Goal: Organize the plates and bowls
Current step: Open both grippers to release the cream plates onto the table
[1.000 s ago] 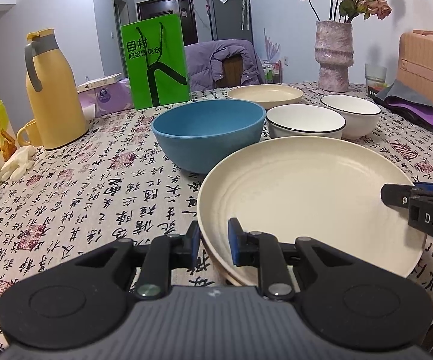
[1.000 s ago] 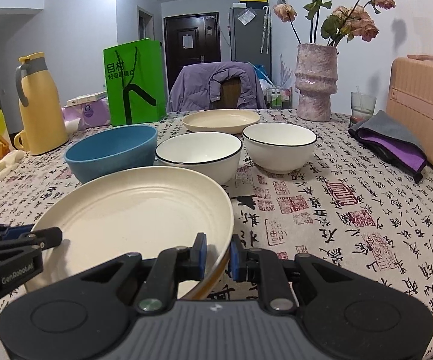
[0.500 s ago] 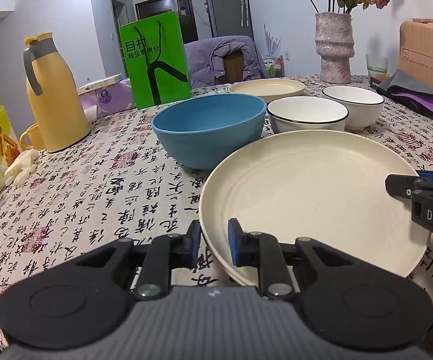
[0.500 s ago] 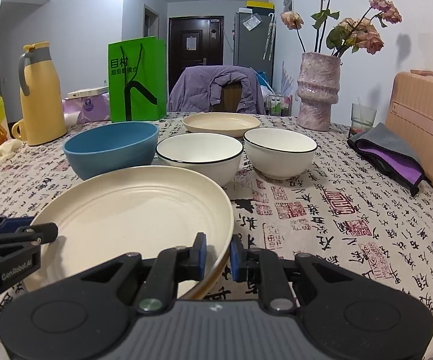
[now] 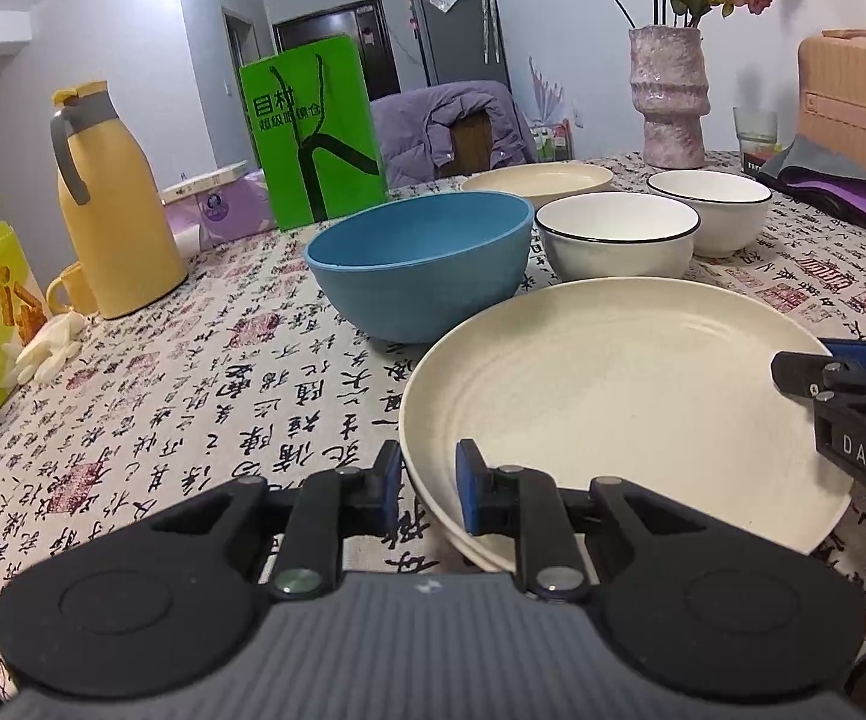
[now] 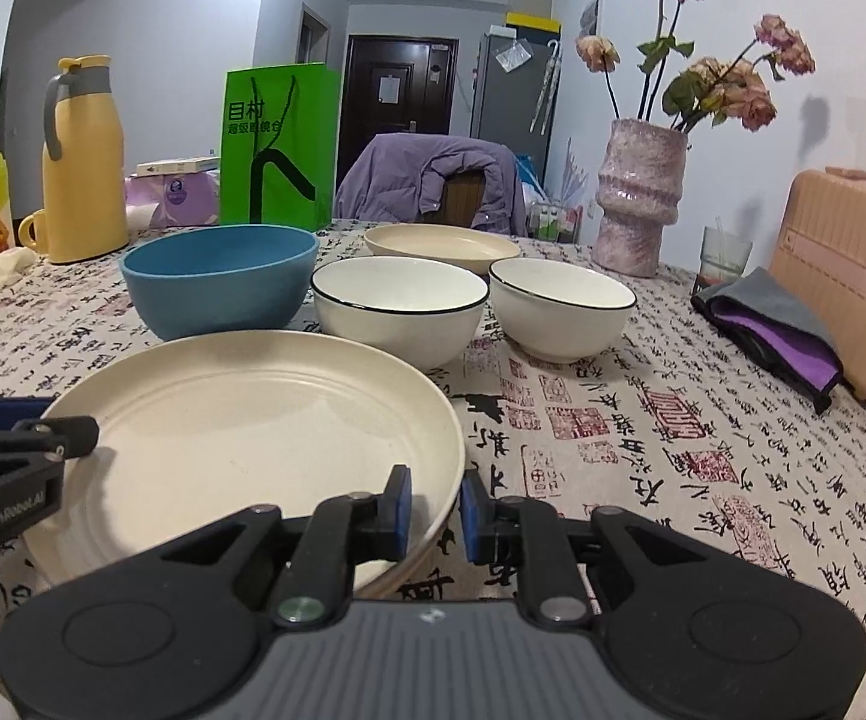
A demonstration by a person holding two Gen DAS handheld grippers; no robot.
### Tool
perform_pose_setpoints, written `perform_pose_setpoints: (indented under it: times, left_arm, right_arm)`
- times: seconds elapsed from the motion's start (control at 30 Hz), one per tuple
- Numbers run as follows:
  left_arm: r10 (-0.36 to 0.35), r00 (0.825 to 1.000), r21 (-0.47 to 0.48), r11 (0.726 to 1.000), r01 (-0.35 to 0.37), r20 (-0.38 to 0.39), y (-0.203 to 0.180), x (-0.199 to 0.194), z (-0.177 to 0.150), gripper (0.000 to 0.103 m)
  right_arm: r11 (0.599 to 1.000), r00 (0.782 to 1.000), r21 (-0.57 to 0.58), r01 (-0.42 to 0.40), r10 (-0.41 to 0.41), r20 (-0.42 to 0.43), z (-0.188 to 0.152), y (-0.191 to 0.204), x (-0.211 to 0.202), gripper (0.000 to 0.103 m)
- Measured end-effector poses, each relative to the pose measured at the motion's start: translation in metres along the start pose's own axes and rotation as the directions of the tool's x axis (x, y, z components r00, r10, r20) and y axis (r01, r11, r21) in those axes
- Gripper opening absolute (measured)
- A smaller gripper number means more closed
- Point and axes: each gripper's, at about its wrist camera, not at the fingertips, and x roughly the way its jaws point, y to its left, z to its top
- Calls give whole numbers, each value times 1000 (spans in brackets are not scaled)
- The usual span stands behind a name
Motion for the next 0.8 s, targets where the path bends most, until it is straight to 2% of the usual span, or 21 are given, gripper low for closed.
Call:
perform_pose_setpoints:
  times: [0.23,0.47,0.57,0.7,0.77,0.8]
  left_arm:
    - [36,998,31,999,-37,47,-7,0,-7,20]
    - [35,998,29,999,-36,50,-6,-1,-8,20]
    - [10,999,4,1000,-10,39,-1,-1,-6,20]
    - [-19,999,-24,1000,20,39,5,-2,-4,39]
    - [-20,998,-33,999,21,52,6,-5,-4,49]
    - [-22,998,-40,999,24,60,8,-6,-3,55]
  right_arm:
    - [1000,1000,-21,13,-12,15,-3,2,1,18]
    - [1000,1000,-5,-4,4,25,-4,-1,1,19]
    - [998,999,45,-46,45,21,-4,-8,0,23]
    - [992,996,89,-85,83,24,-3,-16,0,26]
    - [987,993,115,-112,108,37,-2,-19,-2,31]
    - [984,992,125,-124,119,46,-2,-21,-4,38]
